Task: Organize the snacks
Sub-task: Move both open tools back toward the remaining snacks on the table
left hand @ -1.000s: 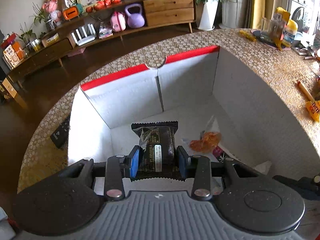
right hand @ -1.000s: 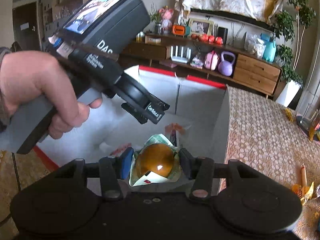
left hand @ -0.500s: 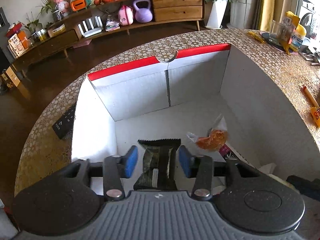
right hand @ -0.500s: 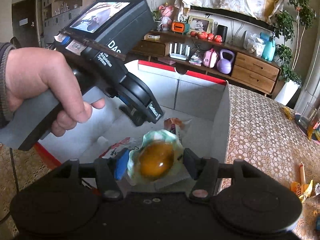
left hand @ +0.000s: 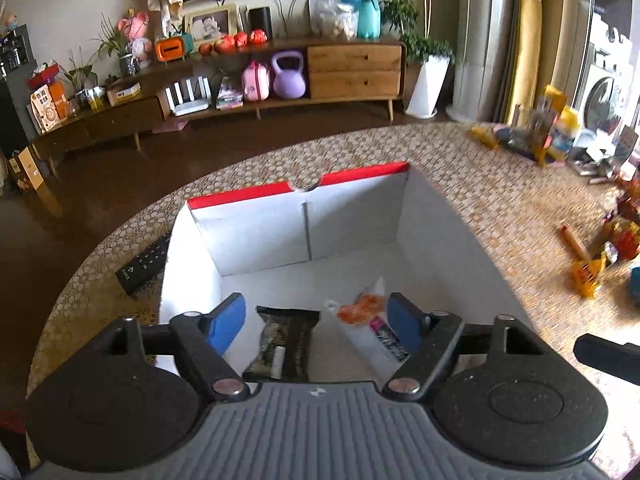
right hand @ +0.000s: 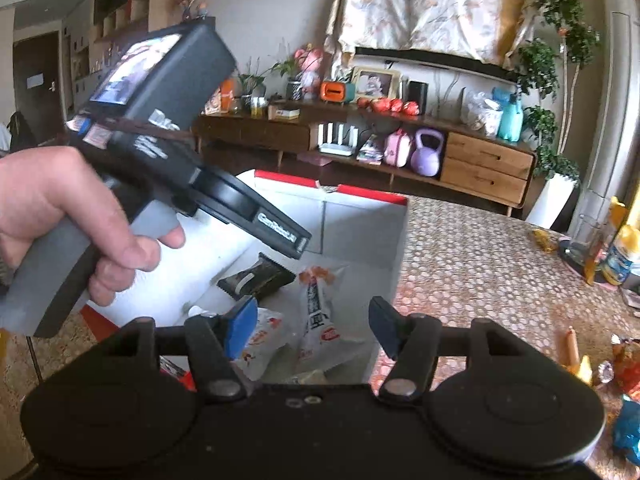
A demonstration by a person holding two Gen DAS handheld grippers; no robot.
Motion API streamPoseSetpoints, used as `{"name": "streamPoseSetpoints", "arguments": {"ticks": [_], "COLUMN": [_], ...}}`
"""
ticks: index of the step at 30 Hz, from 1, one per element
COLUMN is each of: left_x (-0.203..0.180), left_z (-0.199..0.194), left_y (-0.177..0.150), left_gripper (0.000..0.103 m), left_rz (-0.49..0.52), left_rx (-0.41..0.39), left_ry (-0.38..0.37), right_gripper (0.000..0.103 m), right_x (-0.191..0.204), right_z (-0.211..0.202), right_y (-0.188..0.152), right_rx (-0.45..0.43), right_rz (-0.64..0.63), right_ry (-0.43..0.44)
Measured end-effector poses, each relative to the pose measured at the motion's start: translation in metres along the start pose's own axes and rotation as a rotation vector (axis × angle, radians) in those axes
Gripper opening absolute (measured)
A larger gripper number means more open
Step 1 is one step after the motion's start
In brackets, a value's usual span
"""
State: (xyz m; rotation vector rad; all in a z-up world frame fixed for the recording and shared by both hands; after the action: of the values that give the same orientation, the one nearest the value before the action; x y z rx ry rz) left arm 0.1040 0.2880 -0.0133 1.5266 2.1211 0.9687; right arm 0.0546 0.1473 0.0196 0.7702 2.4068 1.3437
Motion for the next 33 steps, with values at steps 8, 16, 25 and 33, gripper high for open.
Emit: {"name": "streamPoseSetpoints", "arguments": {"ticks": [8,16,25,33], "left_x": [-0.026,-0.070,-0.123,-0.154], "left_z": [-0.030,-0.047,-0.049,-0.054], "left_y": [0.005,0.003,-0.006,-0.014], "left_gripper": [0.085,0.085,0.085,0.086], "left_rz": [-0.017,-0.035,0.001,0.042], "left_rx": [-0.084,-0.147,-0.151,-0.155], "left_ry": [-0.022,-0.107,-0.211,-0.249], "right_gripper": [0.072,0.080,0.083,0.083], "right_x": [-0.027,-0.069,-0.122,-0.157], "right_z": [-0.019,-0.042,-0.067,-0.084], "right_y": [-0.012,-0.033,-0.067,-0.089], "right_rx": [-0.023,-0.038,-0.034,-0.033], "right_rz": [0.072,0.177,0.296,0.370], "right_ry": [-0.058,-0.160,-0.291,-0.381]}}
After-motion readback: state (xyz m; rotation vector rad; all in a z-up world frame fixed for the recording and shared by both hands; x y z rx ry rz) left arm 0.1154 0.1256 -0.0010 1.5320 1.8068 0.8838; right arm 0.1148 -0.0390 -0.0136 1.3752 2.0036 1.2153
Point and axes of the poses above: each gripper's, at about its wrist camera, not at the fingertips, and z roughly the way its jaws point, x to its left, y to its top, the point moved 5 cm from there along z, roughly the way its jaws point, and after that the axes turned 4 degrees about y, right-handed, at the moved point
